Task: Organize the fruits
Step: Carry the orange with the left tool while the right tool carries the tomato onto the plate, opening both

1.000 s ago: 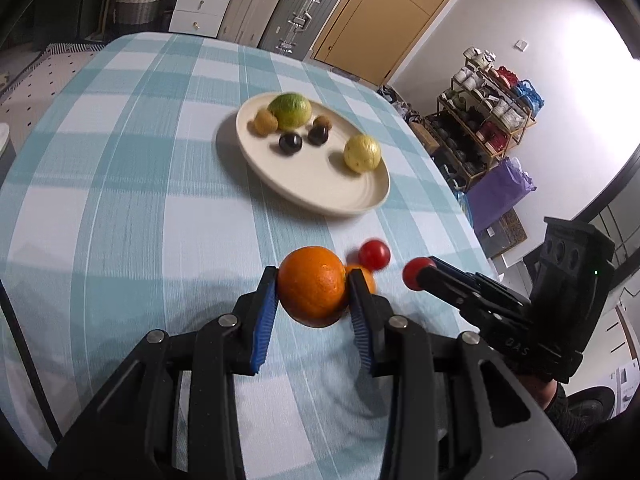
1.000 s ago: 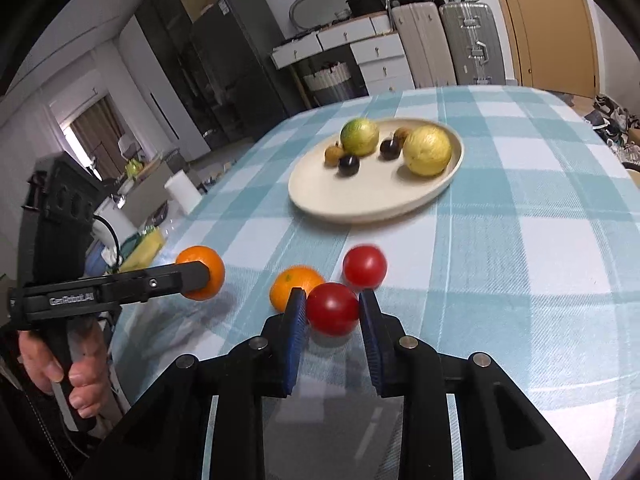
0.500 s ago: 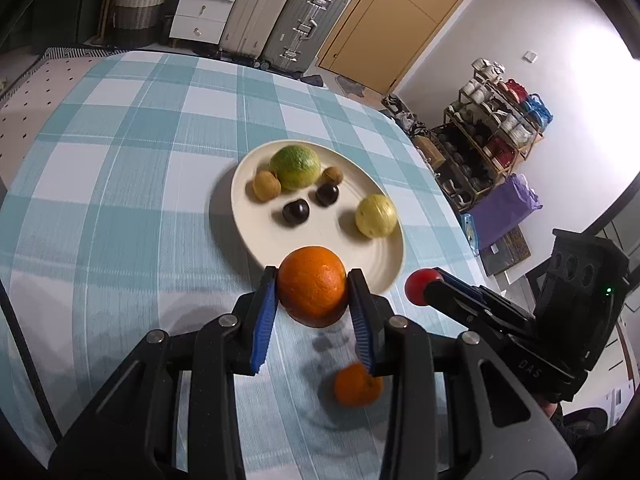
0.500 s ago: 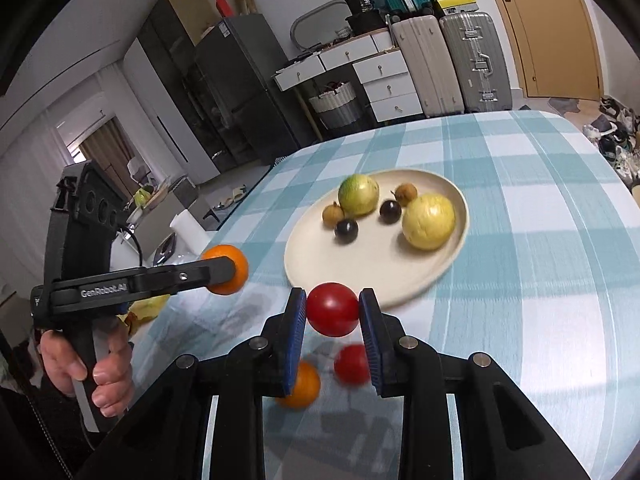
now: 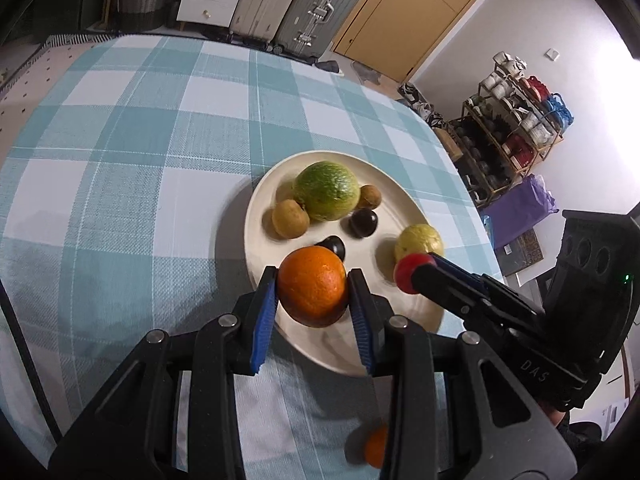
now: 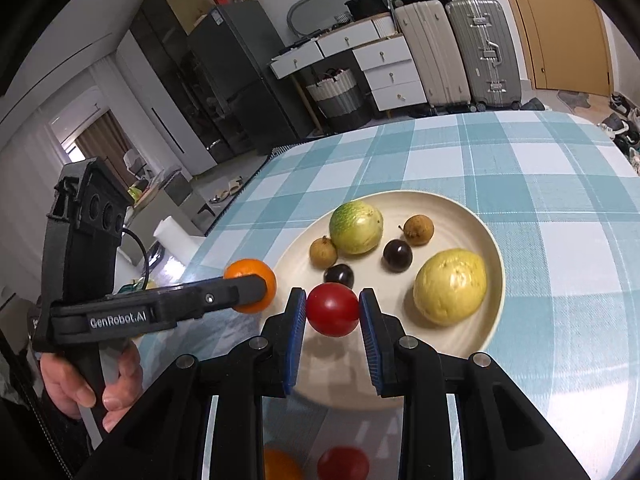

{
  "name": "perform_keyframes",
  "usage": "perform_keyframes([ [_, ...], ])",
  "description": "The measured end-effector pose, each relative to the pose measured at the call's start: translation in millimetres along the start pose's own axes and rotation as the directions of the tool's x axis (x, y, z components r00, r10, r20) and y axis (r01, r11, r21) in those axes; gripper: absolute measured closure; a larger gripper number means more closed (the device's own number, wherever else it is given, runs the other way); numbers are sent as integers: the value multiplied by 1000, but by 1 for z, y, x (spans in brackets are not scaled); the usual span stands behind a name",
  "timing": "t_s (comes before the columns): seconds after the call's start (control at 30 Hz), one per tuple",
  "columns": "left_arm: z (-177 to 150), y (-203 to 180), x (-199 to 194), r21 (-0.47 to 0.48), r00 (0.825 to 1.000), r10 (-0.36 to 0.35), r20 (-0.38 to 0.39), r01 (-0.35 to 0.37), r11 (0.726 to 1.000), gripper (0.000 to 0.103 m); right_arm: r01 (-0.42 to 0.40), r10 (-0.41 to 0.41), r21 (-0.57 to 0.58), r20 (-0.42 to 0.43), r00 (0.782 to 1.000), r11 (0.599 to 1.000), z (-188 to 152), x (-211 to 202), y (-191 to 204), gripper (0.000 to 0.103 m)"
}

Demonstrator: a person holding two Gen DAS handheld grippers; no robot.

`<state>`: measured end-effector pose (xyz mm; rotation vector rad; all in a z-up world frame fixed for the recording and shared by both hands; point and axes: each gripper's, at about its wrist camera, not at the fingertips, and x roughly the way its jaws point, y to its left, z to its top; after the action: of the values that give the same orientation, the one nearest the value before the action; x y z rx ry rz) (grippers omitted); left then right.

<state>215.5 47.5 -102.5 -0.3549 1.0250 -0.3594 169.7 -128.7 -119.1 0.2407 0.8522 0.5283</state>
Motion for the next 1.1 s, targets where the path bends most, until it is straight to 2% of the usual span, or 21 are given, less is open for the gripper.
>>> perform_keyframes([
  [0.57,17,9,31,-13,1000,3,-23,-4,1000,71,71,-71,7,-43,997,997,19,42,-3,75],
  [0.63,17,10,32,-22,1000,0,-25,-1,1000,71,79,-78,6,-36,996,997,21,44,-3,72],
  [0.67,18,12,32,-27,1000,-7,-24,6,1000,71,73,-73,5,-32,997,997,21,44,-2,64],
  [0.7,19,12,31,-26,1000,-4,-22,4,1000,71,71,-70,6,-25,997,997,22,43,-3,61],
  [0.8,21,8,29,-13,1000,18,-11,-18,1000,70,58,-58,3,-5,998,998,22,38,-3,60],
  [0.93,20,4,22,-6,1000,26,3,-26,1000,70,48,-48,13,40,998,999,21,22,-5,53],
  [1.1,17,1,6,-10,999,38,33,-37,999,70,64,-64,-4,72,995,998,17,2,-3,52],
])
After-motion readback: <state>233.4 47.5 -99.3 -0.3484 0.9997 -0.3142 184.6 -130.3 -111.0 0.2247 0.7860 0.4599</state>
